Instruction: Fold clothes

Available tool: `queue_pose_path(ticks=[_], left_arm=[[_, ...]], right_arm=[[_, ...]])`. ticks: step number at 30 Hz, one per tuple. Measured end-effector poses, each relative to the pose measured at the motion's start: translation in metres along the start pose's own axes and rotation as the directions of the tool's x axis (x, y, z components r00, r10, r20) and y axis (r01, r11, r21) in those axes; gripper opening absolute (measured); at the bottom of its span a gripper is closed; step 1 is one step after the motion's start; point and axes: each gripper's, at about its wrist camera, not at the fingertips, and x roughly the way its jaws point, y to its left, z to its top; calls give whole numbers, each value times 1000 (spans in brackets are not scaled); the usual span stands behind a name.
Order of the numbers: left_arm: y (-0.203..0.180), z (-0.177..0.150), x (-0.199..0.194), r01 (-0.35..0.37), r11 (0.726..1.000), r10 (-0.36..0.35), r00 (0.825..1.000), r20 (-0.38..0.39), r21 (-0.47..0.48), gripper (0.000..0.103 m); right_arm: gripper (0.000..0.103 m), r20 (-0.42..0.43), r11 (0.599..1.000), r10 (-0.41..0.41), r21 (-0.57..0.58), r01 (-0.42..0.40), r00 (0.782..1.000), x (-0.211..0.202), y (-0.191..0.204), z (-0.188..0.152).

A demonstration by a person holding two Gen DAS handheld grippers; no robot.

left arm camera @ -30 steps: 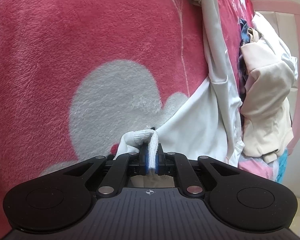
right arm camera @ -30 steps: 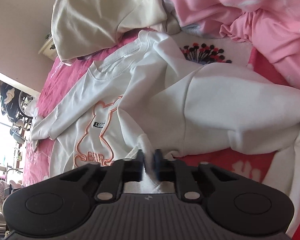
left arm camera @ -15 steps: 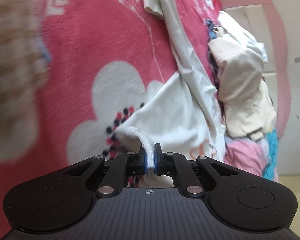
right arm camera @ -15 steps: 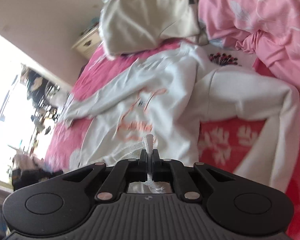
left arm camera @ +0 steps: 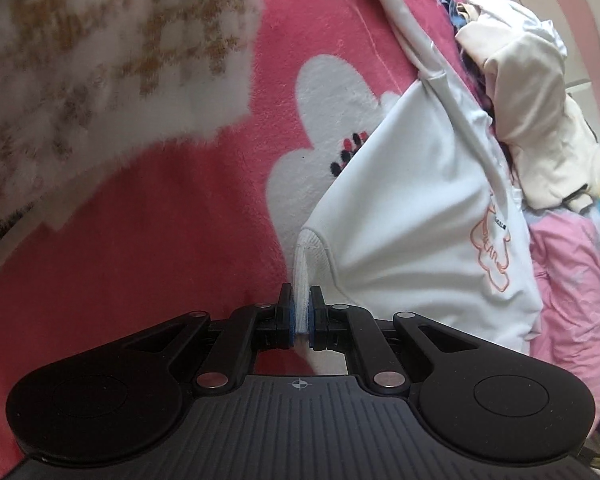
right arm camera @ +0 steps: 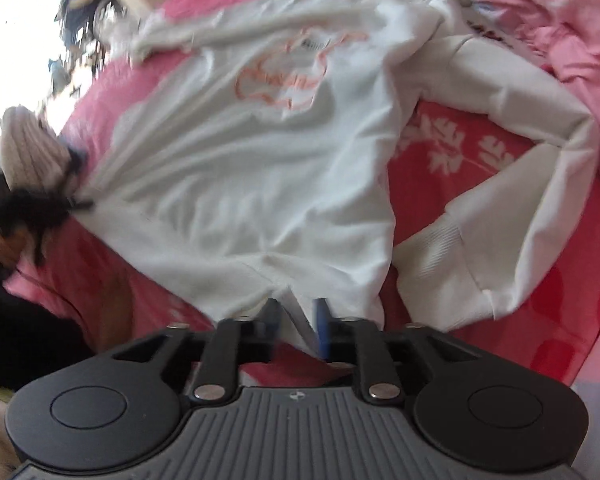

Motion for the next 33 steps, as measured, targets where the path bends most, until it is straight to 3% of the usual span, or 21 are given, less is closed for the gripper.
queue_pose_path(ticks=[3,6,10,17,19,21,28,30,32,33], left_arm=[[-1,1,3,1,999,-1,1000,3,33,5],[1,-2,3,1,999,-1,1000,9,51,5],[2,-5,3,6,998,-7,1000,19,56,5],[18,-20,-8,9,998,-11,999,31,58,5],[18,-20,-8,2,998,-4,1000,27,65,5],[17,-20,-7,-1,997,-1,1000,25,71,5],[17,-20,-4,-2,996,0,1000,22,93,5],[17,-21,-3,1,995,-4,1000,25,104,5],[17,-21,-3,6,993,-9,1000,29,119,5],[18,-22,-4,10,992,-14,999,30,127,4]], right_arm=[[37,73,989,21,142,-32,997,-20,-10,-5],[42,112,941,72,321,-104,991,-25,-20,-11],[51,40,886,73,457,-83,997,-8,-14,-16],[56,-81,833,-61,545,95,995,15,-9,-35],[56,-114,801,-82,584,133,990,23,-19,-44],[55,-141,769,-76,622,147,987,33,-29,-52],[55,-185,724,30,682,106,982,73,-43,-66],[44,-180,714,41,694,97,983,76,-44,-72],[16,-128,701,49,711,57,991,71,-43,-79],[12,-99,698,49,716,37,994,66,-42,-81]])
